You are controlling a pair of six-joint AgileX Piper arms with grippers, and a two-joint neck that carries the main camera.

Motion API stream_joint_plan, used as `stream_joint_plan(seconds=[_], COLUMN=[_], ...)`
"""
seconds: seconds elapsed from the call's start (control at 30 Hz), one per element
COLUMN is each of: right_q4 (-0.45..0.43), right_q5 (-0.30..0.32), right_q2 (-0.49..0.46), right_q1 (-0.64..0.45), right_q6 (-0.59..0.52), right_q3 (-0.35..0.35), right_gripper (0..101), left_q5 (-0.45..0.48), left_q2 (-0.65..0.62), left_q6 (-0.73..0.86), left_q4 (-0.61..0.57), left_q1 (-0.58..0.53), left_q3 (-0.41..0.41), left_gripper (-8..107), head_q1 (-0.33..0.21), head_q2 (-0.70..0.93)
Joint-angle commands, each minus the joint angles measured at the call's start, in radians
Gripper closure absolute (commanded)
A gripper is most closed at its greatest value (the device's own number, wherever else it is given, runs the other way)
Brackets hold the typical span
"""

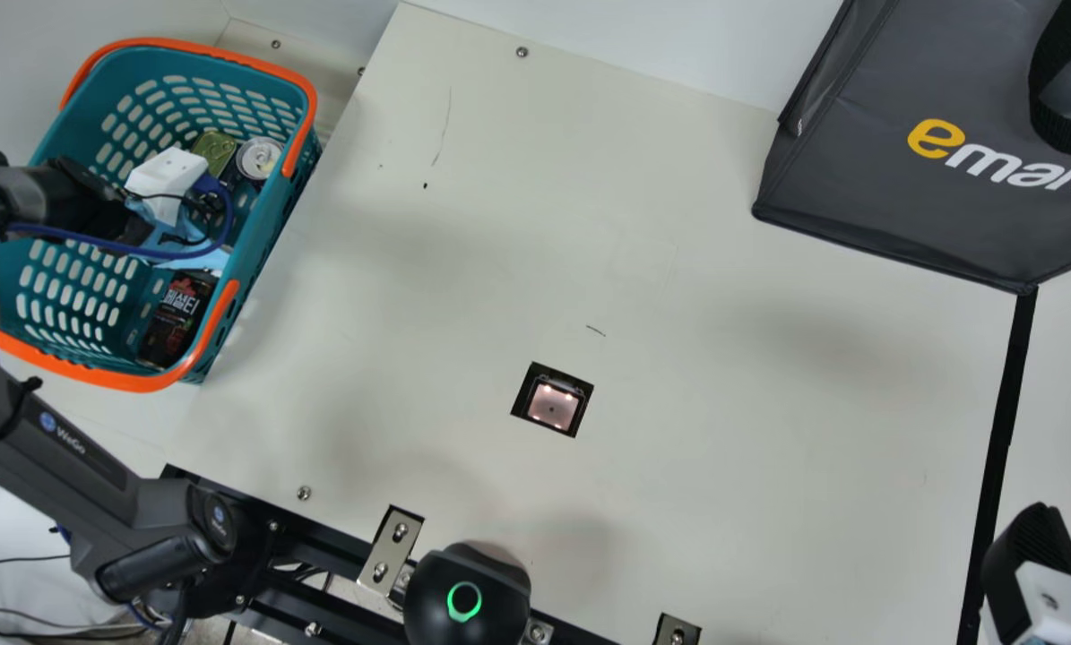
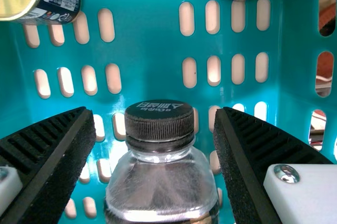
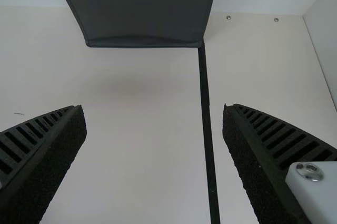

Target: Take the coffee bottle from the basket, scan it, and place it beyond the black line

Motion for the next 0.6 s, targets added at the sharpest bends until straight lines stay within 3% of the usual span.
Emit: stream_joint_plan(seconds=[0.0,0.27,0.57], right_q4=[0.000,0.000,0.000], right_q5=[0.000,0.000,0.000], right_q2=[0.000,0.000,0.000], right_q1=[0.000,0.000,0.000], right_q6=[0.000,0.000,0.000], right_q3=[0.000,0.000,0.000], right_gripper=[10,10,10], left_q5=[-0.005,-0.030,-0.050], left_q2=[0.004,0.023,0.035], left_q6=[-0.001,0.001,-0.002], left_q4=[-0.002,-0.023,-0.041], left_q1=[-0.001,-0.007,-0.009], left_q3=[0.002,0.006,0.009], left_gripper=[9,9,69], head_q1=[-0.026,-0.026,-0.026], head_q2=[0.002,0.002,0.002])
